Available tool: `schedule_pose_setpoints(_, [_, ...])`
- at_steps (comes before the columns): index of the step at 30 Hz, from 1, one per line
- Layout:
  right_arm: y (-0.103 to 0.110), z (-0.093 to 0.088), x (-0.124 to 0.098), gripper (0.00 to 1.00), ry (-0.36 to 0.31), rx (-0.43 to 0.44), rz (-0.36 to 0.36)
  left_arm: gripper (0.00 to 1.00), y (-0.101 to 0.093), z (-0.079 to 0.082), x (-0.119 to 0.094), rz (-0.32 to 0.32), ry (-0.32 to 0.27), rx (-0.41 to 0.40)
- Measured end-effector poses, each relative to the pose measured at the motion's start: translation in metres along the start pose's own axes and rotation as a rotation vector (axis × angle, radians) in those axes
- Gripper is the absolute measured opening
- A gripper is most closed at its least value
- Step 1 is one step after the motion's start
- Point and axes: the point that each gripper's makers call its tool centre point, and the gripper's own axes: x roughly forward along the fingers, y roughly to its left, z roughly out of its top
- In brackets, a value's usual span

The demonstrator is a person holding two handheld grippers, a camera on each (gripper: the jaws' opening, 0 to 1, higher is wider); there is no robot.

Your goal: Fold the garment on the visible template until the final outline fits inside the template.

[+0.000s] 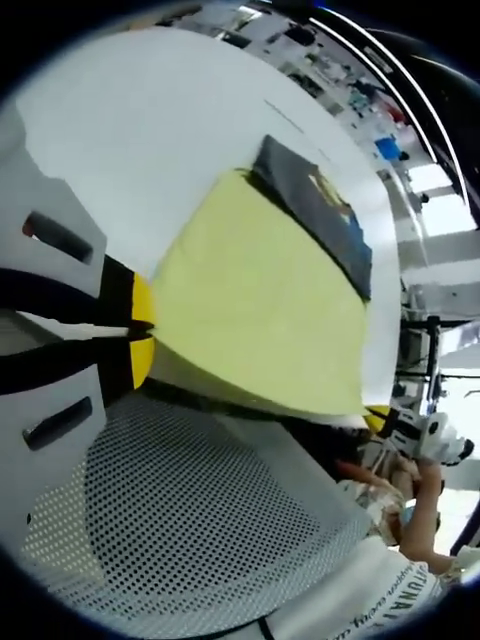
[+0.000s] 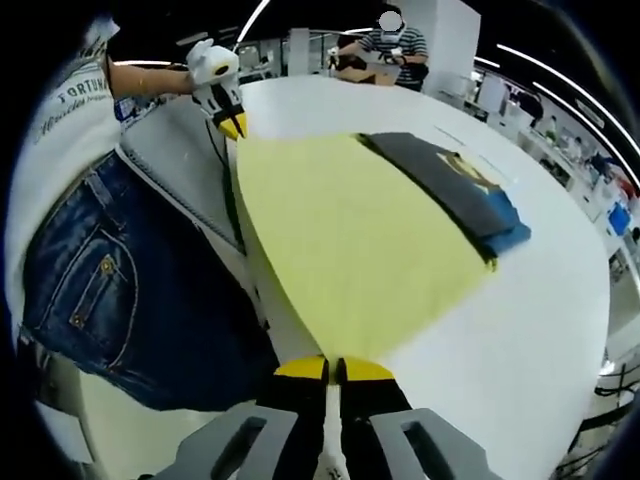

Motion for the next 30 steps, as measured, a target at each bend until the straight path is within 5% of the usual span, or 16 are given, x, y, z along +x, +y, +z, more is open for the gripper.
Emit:
schedule_pose_setpoints(18, [0.014,0.013,-0.022,0.00,-0.016,0.016,0.053,0.00,-0.014,-0.002,-0.029,-0.035,-0.018,-0.081])
schedule_pose_setpoints(30, [-0.005,0.035,-0.044,0.00,-0.044,-0.020,0.000,0.00,-0.002,0.021,-0.048,-0.037,-0.053,-0.081])
